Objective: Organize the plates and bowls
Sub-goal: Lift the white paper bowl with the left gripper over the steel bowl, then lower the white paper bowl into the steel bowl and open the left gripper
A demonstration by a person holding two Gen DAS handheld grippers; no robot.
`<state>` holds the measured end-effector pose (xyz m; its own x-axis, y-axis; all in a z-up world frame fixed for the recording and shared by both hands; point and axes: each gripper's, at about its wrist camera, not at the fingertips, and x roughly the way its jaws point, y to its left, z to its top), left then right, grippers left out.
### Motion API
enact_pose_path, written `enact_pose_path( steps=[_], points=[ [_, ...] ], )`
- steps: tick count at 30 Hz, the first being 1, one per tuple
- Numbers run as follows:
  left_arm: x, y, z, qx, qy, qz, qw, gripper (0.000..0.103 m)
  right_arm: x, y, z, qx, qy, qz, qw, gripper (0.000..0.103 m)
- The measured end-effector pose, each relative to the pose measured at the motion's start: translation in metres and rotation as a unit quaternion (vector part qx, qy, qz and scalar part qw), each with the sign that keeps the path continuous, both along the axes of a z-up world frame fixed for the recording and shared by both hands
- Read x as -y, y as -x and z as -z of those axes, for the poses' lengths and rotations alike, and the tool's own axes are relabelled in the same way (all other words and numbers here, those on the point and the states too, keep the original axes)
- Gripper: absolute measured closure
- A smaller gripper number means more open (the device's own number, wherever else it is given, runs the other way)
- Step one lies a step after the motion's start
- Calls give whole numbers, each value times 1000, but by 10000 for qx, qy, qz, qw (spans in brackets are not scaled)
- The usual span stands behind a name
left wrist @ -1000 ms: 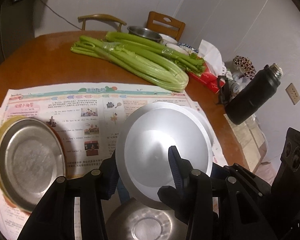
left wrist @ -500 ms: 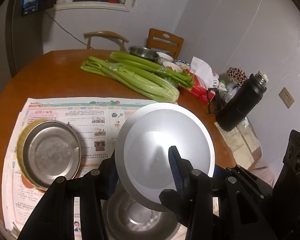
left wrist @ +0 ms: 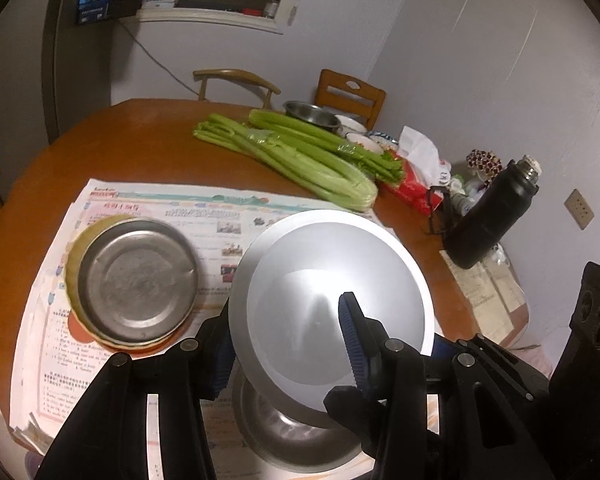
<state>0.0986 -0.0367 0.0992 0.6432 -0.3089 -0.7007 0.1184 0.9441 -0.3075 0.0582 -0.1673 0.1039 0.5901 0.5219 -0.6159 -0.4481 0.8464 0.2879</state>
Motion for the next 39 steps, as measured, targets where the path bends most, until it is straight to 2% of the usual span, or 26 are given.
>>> enact_pose_path(
  steps=[6,24,34,39],
  points=[
    [-5,3,13,-150,57,-20,9999,55,-4,1,12,-182,42,-95,9998,35],
    [15,25,28,-306,-285,-16,9991,53,6,29,23,-311,131,-190,9992,35],
    [15,36,39,-411,-253,-84,9988,52,4,41,28,-324,307,-296,9986,35],
    [17,35,47,-508,-294,-84,9982,52,1,45,32,-190,533,-323,9979,35]
  ],
)
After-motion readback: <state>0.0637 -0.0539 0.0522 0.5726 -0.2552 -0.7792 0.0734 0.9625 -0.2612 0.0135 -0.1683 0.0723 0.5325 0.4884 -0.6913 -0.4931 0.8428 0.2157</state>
